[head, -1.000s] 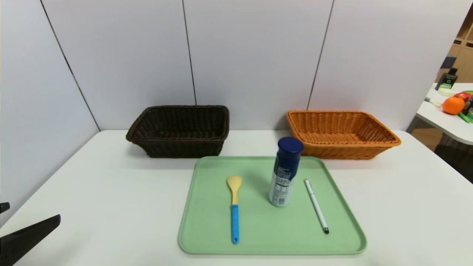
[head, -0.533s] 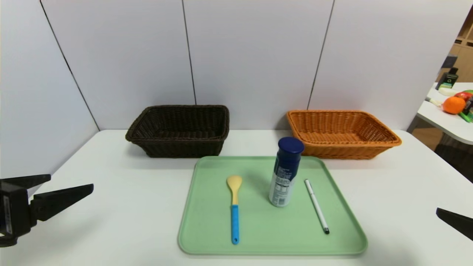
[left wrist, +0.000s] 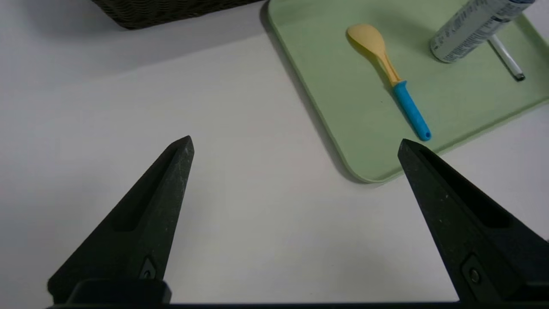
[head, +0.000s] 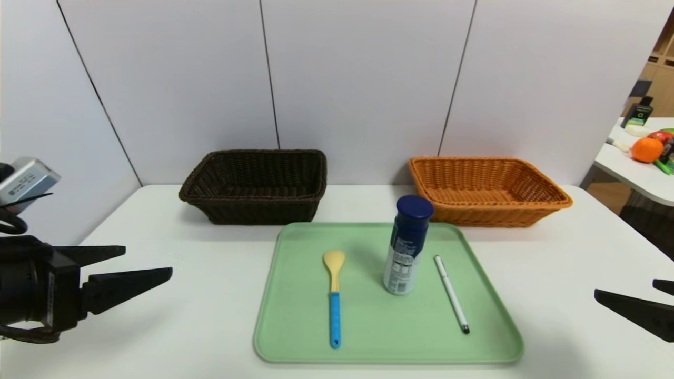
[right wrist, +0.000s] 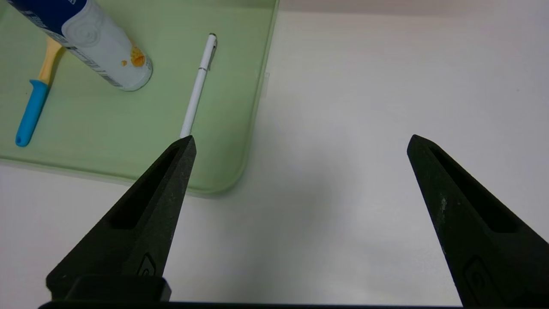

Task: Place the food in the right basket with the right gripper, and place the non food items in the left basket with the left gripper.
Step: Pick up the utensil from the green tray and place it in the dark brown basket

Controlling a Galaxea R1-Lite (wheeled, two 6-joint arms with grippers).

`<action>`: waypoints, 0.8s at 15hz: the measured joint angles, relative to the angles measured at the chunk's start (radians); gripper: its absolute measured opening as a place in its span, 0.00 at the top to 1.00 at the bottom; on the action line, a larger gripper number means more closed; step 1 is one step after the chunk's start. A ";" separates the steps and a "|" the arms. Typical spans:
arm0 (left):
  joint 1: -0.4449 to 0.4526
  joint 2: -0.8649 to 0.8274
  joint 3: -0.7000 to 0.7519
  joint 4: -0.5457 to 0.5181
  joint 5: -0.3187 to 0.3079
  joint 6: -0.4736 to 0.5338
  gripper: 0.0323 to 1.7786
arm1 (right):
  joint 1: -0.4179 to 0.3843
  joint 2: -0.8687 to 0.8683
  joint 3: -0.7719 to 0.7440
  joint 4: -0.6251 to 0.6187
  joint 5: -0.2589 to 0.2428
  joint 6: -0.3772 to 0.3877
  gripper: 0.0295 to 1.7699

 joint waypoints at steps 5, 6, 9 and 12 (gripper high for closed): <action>-0.158 0.112 -0.016 -0.073 -0.003 -0.014 0.05 | 0.000 0.049 -0.009 -0.003 0.058 -0.001 0.04; -0.198 0.136 -0.031 -0.074 0.005 -0.026 0.05 | 0.000 0.059 -0.010 -0.004 0.058 -0.001 0.04; -0.367 0.239 -0.103 -0.076 0.120 -0.109 0.05 | 0.000 0.076 -0.014 -0.005 0.059 -0.001 0.04; -0.530 0.374 -0.197 -0.073 0.336 -0.226 0.05 | 0.000 0.090 -0.022 -0.004 0.057 0.000 0.04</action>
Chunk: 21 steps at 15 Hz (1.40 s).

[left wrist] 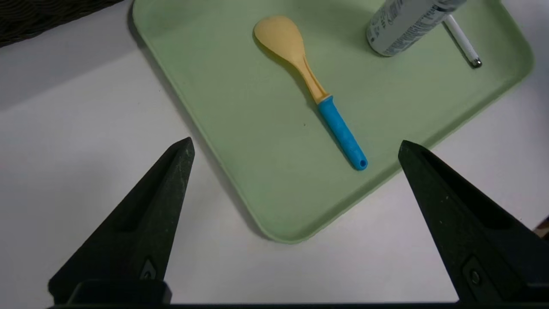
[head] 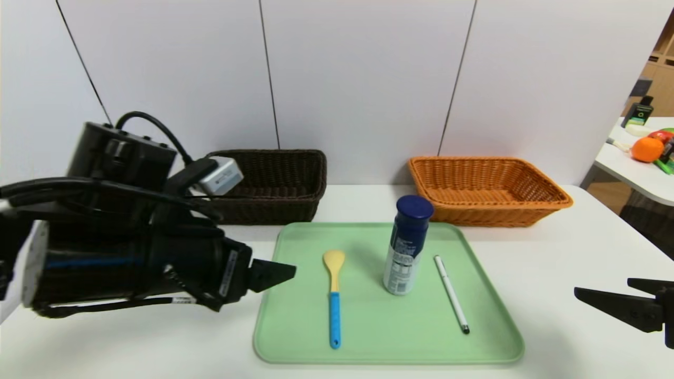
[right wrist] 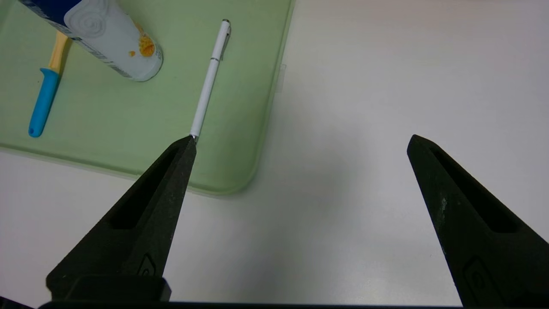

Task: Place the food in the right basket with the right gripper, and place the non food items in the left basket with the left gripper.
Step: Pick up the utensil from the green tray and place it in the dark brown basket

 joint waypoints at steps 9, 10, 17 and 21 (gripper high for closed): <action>-0.228 0.342 -0.314 0.223 0.343 -0.350 0.05 | 0.000 0.010 0.007 0.000 -0.005 0.007 0.04; -0.231 0.369 -0.352 0.259 0.348 -0.384 0.05 | -0.001 0.009 0.008 0.000 -0.006 0.008 0.04; -0.271 0.521 -0.491 0.366 0.501 -0.493 0.05 | -0.002 0.005 0.027 0.000 -0.006 0.011 0.04; -0.291 0.591 -0.525 0.369 0.559 -0.496 0.05 | -0.017 0.005 0.036 0.000 -0.004 0.012 0.04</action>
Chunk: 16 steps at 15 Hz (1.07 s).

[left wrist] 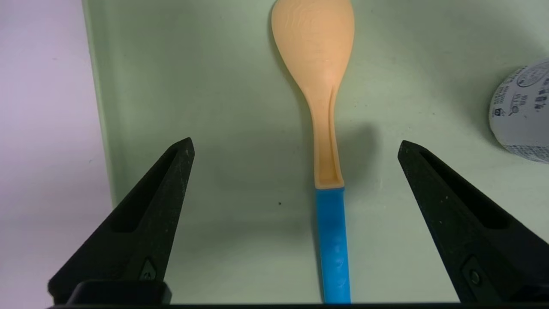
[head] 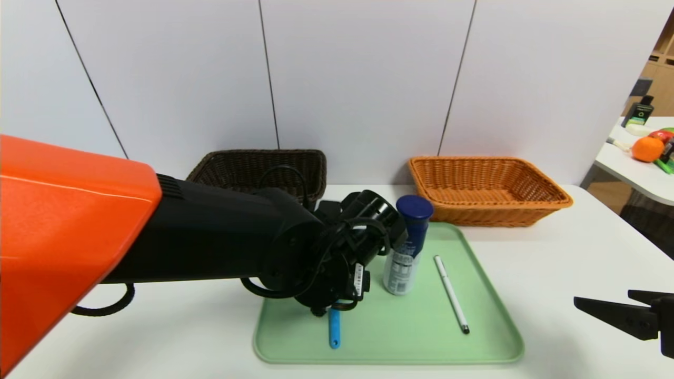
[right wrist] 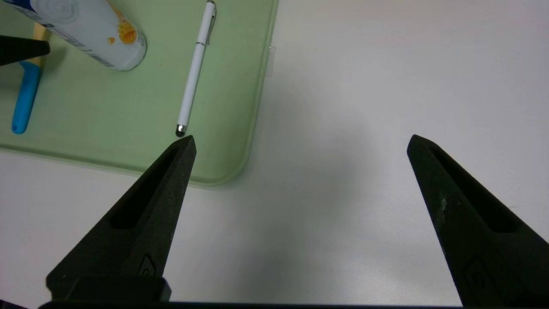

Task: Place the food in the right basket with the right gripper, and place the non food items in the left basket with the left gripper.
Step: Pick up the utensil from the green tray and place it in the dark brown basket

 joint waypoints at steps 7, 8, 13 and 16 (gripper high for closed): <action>-0.003 0.026 -0.017 0.053 0.003 -0.047 0.05 | -0.003 0.001 0.021 -0.042 -0.001 0.000 0.04; -0.003 0.025 -0.017 0.054 0.002 -0.054 0.05 | -0.003 0.001 0.022 -0.042 -0.001 0.000 0.04; -0.003 0.024 -0.017 0.070 -0.011 -0.100 0.05 | -0.002 -0.001 0.023 -0.042 -0.001 0.000 0.04; -0.003 0.023 -0.018 0.075 -0.027 -0.107 0.05 | -0.002 -0.003 0.024 -0.043 -0.001 0.000 0.04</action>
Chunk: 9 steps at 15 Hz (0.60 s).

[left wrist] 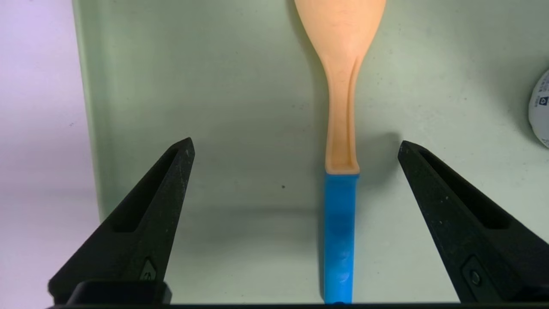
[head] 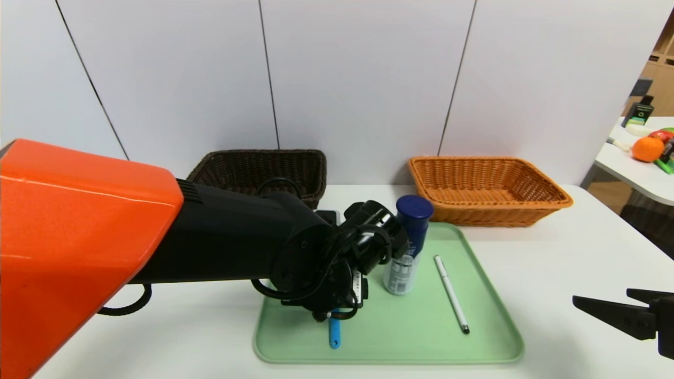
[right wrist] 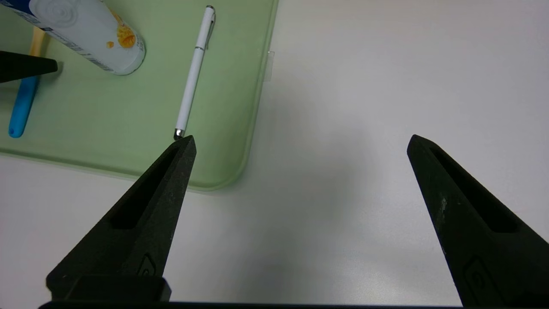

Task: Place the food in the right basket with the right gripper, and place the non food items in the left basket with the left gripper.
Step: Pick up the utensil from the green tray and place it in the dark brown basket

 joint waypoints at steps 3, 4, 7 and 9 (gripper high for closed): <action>0.000 -0.002 0.001 0.000 -0.030 -0.016 0.05 | 0.000 -0.001 0.000 0.000 0.000 0.000 0.04; 0.000 -0.006 0.001 0.000 -0.047 -0.018 0.05 | 0.000 -0.002 0.000 0.001 0.000 0.000 0.04; 0.000 -0.012 0.002 0.000 -0.080 -0.024 0.05 | 0.000 -0.002 0.001 0.000 0.001 0.000 0.04; 0.000 -0.012 0.004 0.000 -0.079 -0.026 0.05 | 0.000 -0.002 0.003 0.001 0.000 0.000 0.04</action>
